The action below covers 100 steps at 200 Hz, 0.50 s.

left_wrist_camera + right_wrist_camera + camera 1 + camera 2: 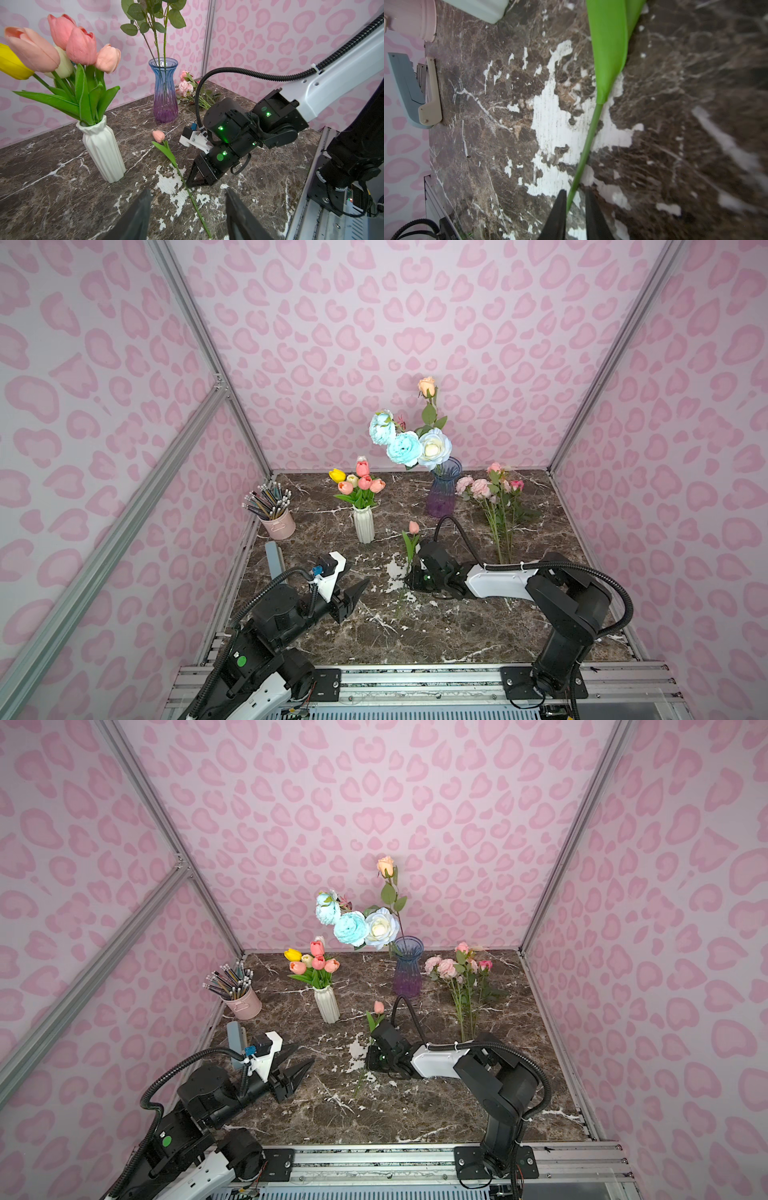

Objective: Pick out pink flowers from the vase
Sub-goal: Place the flower at the center of the board.

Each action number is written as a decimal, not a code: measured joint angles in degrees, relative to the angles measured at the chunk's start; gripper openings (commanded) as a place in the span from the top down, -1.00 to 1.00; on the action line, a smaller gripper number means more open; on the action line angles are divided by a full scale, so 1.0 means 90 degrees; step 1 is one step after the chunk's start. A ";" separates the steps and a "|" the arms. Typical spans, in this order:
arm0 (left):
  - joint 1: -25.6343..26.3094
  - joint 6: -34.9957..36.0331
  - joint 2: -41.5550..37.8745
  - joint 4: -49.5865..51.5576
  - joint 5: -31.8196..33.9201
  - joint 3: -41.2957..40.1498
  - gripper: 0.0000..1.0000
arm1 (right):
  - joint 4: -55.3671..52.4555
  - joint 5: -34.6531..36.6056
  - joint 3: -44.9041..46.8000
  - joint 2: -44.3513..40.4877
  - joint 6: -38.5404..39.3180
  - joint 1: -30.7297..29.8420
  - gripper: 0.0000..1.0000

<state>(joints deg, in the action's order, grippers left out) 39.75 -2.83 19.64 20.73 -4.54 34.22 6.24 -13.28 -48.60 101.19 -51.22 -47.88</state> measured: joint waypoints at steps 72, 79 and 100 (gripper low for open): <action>0.0000 -0.0027 0.0250 0.0102 0.0857 0.0143 -0.14 | -0.0415 0.0891 0.0046 -0.1132 0.0457 -0.0267 0.28; 0.0000 -0.0027 0.0333 0.0100 0.1020 0.0197 -0.12 | -0.0323 0.0996 0.0100 -0.1302 0.0578 -0.0323 0.27; 0.0000 0.0010 0.0670 0.0010 0.1440 0.0355 -0.01 | 0.0100 0.1263 0.0437 -0.1766 0.0988 -0.0544 0.28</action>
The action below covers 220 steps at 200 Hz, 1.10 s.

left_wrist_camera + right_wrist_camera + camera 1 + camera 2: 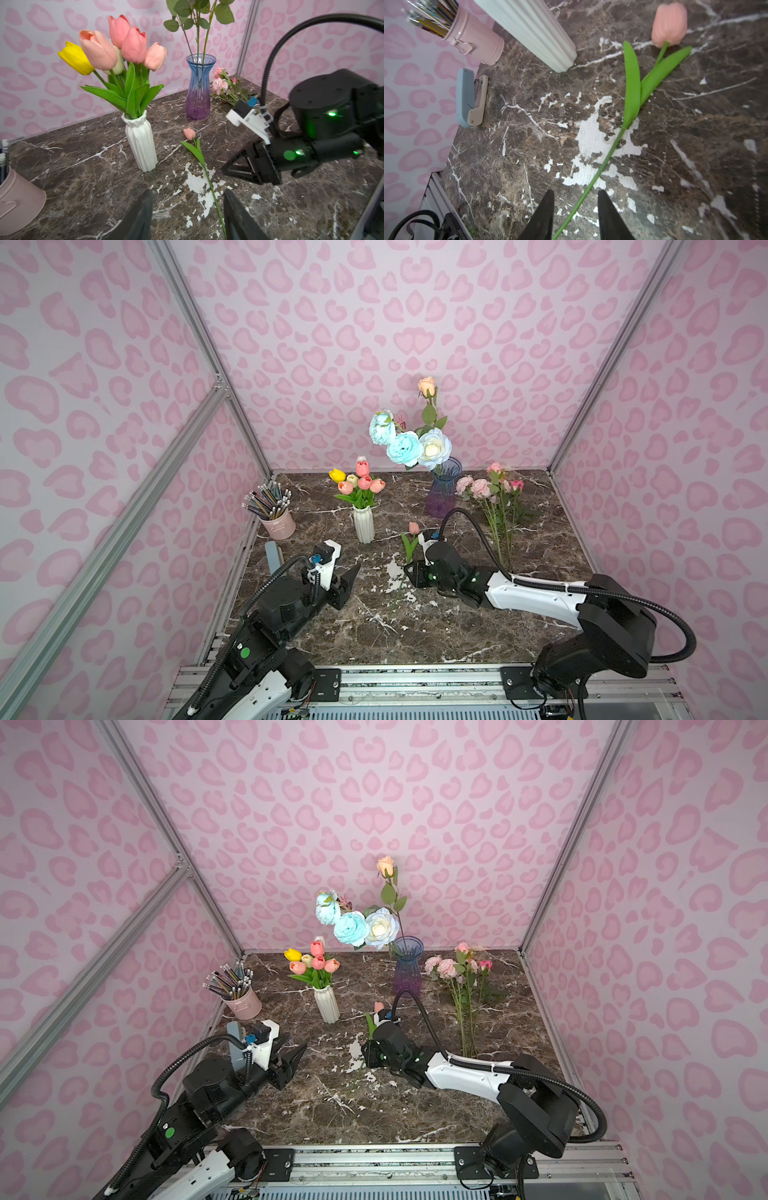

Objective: Pick out pink flowers from the vase
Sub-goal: Place the flower at the center of the board, then pick up the flower from the vase.

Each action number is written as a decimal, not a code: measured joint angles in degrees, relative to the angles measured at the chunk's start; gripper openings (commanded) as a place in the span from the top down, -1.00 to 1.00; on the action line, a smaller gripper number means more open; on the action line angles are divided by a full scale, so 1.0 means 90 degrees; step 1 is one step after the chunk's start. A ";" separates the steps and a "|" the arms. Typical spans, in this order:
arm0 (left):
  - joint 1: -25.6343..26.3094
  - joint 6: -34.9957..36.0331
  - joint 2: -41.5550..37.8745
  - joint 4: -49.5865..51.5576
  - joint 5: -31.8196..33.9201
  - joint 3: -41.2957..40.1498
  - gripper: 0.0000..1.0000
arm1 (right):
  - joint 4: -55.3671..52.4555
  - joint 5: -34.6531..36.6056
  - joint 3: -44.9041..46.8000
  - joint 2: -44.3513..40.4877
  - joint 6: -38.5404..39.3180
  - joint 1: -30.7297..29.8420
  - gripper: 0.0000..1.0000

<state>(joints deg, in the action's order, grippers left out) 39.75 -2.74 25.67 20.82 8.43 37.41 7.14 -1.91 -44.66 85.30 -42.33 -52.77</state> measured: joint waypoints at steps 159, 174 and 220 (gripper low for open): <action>-0.2004 0.1117 0.3932 -0.5071 -0.1069 0.0000 0.37 | 0.7565 -0.0221 0.3155 0.0432 0.3220 -0.0833 0.28; -0.2127 0.1115 0.4087 -0.5440 -0.1056 -0.0063 0.37 | 0.7689 -0.0294 0.3155 0.0461 0.3276 -0.0826 0.27; -0.2504 0.0906 0.4558 -0.6164 -0.1229 -0.0046 0.37 | 0.8036 -0.0342 0.3228 0.0534 0.3266 -0.0682 0.28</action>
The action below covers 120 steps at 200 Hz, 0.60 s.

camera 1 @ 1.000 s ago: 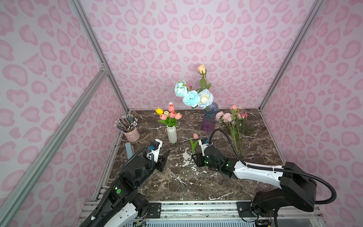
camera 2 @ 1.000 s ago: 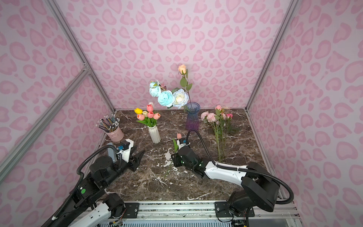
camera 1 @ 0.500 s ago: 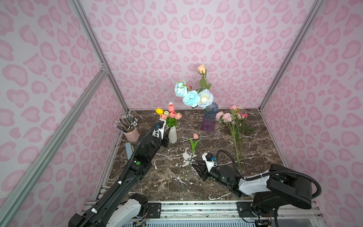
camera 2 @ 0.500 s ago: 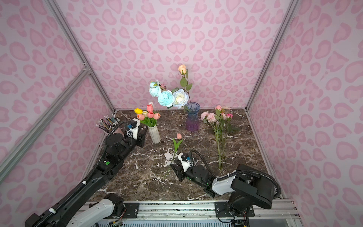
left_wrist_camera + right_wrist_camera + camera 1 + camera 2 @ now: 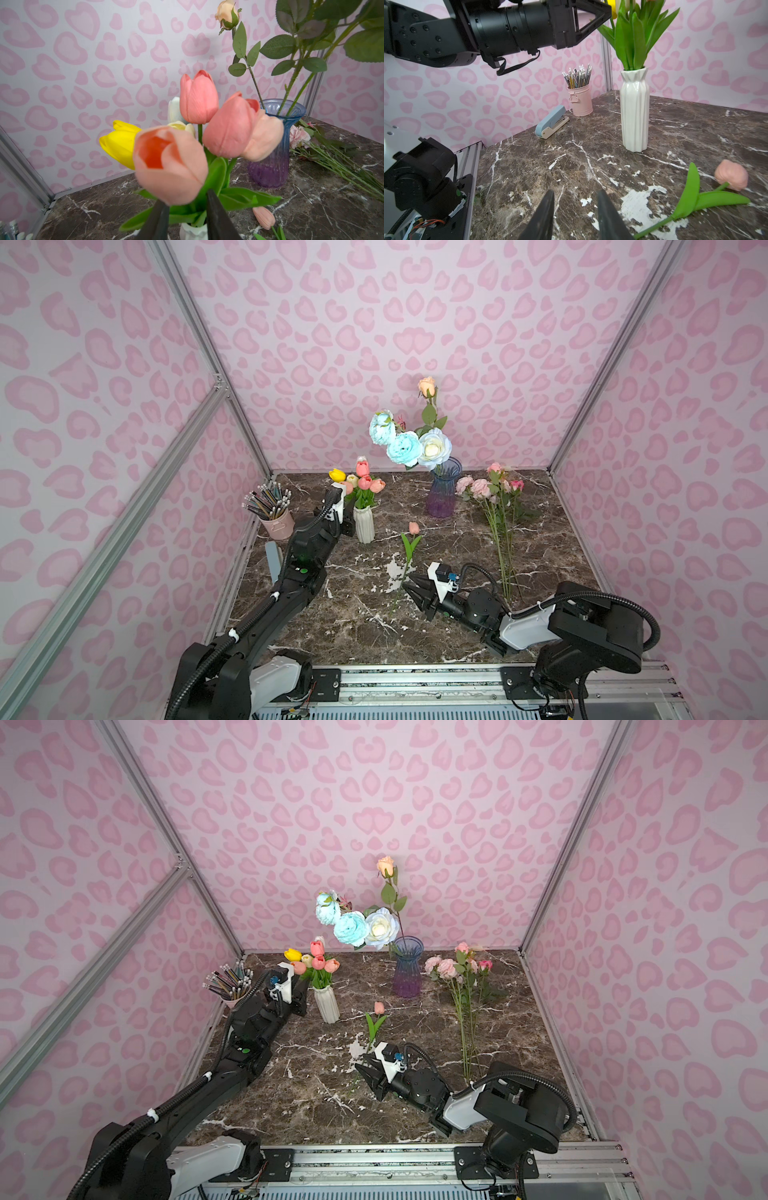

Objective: Pick out pink flowers from the vase
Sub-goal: Pick up the flower from the vase.

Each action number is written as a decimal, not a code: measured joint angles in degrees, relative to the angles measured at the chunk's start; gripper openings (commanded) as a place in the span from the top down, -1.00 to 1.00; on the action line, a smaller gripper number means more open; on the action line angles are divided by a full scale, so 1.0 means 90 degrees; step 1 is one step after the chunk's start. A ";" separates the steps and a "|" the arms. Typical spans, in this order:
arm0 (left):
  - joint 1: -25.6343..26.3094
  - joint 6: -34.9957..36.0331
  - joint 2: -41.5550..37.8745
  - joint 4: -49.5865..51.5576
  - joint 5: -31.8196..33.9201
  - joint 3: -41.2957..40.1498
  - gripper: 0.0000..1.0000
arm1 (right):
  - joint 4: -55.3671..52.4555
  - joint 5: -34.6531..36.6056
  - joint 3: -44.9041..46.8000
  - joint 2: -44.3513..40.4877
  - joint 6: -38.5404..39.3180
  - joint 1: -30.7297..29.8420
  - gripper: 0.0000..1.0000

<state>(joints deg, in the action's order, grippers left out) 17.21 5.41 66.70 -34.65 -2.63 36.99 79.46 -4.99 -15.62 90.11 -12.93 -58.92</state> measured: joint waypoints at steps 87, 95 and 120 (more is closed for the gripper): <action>-0.0228 -0.0330 0.0610 -0.0520 -0.0500 0.0226 0.87 | 0.0036 -0.0070 -0.0005 0.0143 -0.0141 0.0100 0.30; -0.0231 -0.0367 0.0624 -0.0522 -0.0515 0.0240 0.91 | 0.0036 -0.0068 -0.0005 0.0146 -0.0175 0.0102 0.30; -0.0260 -0.0389 0.0610 -0.0522 -0.0542 0.0294 0.95 | 0.0039 -0.0068 -0.0005 0.0168 -0.0189 0.0107 0.31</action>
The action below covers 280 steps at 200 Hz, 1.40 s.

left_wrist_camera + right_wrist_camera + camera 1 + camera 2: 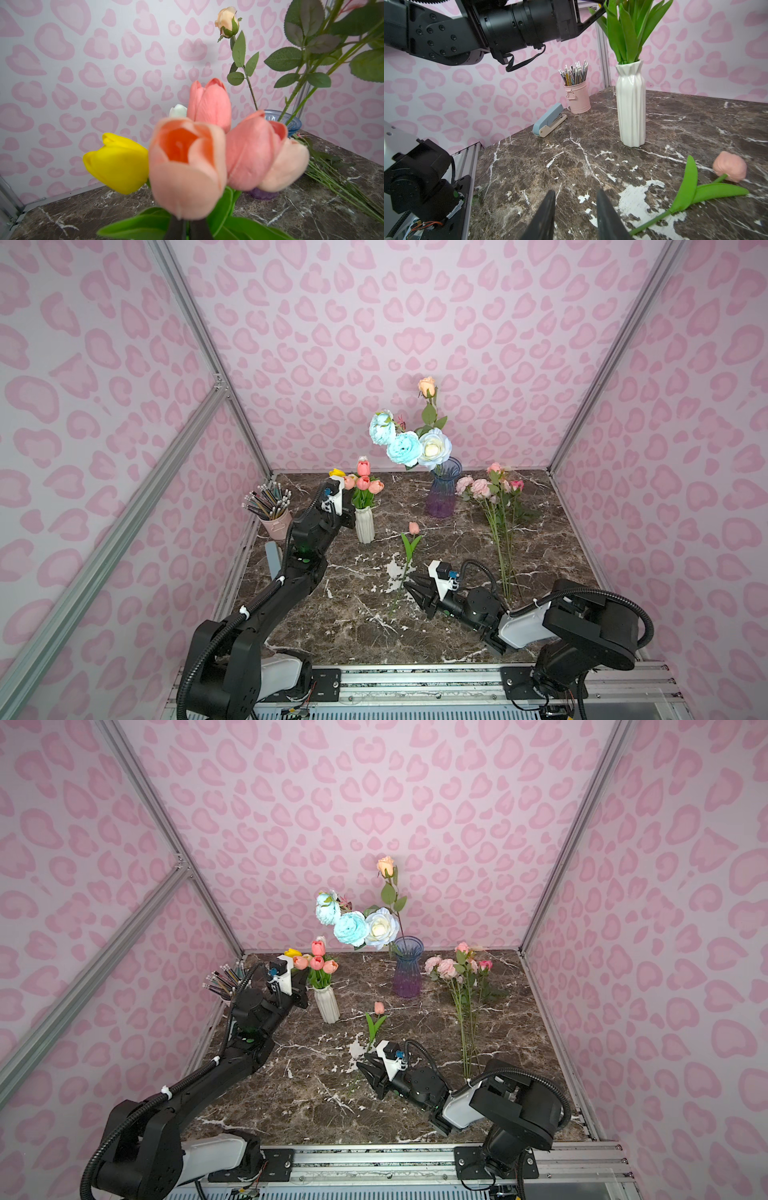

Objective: Pick out pink flowers from the vase
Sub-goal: Pick up the flower from the vase, then place the flower at the center of the board.

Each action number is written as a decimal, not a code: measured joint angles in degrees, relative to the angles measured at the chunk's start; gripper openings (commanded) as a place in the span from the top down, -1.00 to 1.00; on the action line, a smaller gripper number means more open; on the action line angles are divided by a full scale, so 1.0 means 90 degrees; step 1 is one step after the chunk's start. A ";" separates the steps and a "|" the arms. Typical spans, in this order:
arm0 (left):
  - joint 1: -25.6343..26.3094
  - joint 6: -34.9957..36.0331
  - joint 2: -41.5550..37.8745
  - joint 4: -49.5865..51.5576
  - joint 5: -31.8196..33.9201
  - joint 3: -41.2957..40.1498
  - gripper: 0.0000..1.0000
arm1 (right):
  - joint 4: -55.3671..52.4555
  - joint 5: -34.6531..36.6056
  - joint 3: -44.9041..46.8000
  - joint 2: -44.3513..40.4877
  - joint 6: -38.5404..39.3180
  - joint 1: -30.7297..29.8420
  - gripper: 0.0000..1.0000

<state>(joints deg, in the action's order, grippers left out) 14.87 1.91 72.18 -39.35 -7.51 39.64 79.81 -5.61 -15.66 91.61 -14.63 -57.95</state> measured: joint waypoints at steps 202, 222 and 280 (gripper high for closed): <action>0.0624 0.0083 -0.2866 0.3453 0.1129 0.2412 0.95 | -0.0080 0.0119 -0.0022 -0.0182 -0.0112 -0.0019 0.35; 0.0814 0.0146 -0.3150 0.3993 0.1394 0.2545 0.95 | -0.0391 0.0112 -0.0075 -0.0624 -0.0041 -0.0078 0.34; 0.1479 -0.0260 -0.3764 0.5110 0.0867 0.2198 0.95 | -0.3315 -0.0046 -0.1464 -0.2829 0.1083 -0.0352 0.03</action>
<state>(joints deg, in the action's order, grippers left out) 28.18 -0.43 38.30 6.63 0.30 59.42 49.98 -6.02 -28.84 66.15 -4.89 -61.12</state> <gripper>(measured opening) 0.066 0.455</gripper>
